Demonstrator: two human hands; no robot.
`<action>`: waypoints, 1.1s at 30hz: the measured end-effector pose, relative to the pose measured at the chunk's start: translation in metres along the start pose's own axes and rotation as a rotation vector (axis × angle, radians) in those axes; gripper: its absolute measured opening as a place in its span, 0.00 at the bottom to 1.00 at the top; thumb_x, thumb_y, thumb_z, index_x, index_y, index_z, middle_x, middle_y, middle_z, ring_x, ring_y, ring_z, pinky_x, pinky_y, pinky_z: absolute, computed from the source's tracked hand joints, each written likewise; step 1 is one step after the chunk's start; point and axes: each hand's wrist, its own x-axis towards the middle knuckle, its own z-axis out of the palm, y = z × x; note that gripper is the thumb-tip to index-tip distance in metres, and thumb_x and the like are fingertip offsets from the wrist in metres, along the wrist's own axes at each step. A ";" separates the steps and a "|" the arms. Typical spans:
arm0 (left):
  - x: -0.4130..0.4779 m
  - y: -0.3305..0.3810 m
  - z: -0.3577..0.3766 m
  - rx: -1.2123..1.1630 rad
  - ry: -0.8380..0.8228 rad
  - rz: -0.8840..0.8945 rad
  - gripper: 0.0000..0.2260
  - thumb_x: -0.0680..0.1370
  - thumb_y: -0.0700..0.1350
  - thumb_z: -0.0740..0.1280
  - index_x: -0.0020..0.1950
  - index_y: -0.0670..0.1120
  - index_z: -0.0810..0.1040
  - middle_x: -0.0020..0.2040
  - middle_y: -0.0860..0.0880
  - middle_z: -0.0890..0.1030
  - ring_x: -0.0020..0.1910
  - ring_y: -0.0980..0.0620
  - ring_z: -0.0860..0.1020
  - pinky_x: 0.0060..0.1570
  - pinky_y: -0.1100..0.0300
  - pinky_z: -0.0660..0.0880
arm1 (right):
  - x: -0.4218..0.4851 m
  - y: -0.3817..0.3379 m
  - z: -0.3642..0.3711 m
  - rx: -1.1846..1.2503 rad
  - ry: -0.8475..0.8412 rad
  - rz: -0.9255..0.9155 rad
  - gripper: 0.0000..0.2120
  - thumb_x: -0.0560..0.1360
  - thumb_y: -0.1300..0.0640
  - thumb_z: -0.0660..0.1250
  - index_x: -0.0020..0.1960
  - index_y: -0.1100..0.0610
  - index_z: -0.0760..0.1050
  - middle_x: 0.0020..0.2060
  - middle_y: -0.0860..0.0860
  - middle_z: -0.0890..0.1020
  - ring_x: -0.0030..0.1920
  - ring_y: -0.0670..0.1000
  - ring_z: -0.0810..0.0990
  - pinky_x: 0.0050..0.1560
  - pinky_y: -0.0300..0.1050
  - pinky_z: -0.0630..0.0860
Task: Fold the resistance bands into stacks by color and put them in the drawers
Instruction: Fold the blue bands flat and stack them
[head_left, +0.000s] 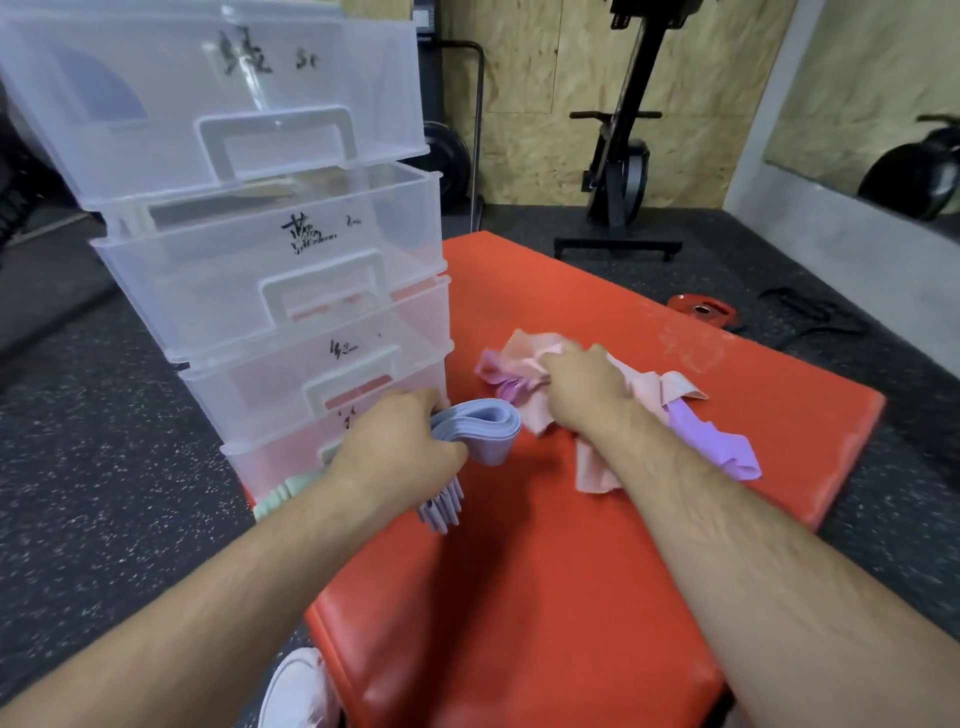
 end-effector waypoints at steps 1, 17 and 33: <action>0.001 0.004 0.002 -0.007 -0.002 -0.001 0.05 0.68 0.48 0.68 0.39 0.48 0.74 0.33 0.51 0.78 0.34 0.48 0.78 0.32 0.59 0.68 | -0.001 0.016 -0.004 -0.061 0.017 0.084 0.22 0.76 0.60 0.61 0.69 0.48 0.72 0.66 0.54 0.71 0.61 0.62 0.71 0.54 0.50 0.73; 0.040 0.040 0.038 -0.505 -0.122 -0.264 0.12 0.65 0.49 0.72 0.38 0.44 0.74 0.35 0.47 0.78 0.37 0.44 0.80 0.40 0.50 0.79 | -0.047 0.036 -0.053 0.066 0.276 0.257 0.18 0.76 0.44 0.63 0.63 0.49 0.71 0.60 0.58 0.76 0.61 0.61 0.74 0.59 0.55 0.71; 0.063 0.032 0.056 -0.864 -0.106 -0.445 0.15 0.79 0.52 0.68 0.57 0.41 0.80 0.49 0.45 0.84 0.47 0.48 0.82 0.46 0.56 0.78 | -0.031 -0.019 -0.011 1.617 -0.386 0.267 0.21 0.76 0.69 0.67 0.64 0.50 0.75 0.49 0.56 0.84 0.49 0.56 0.81 0.55 0.56 0.78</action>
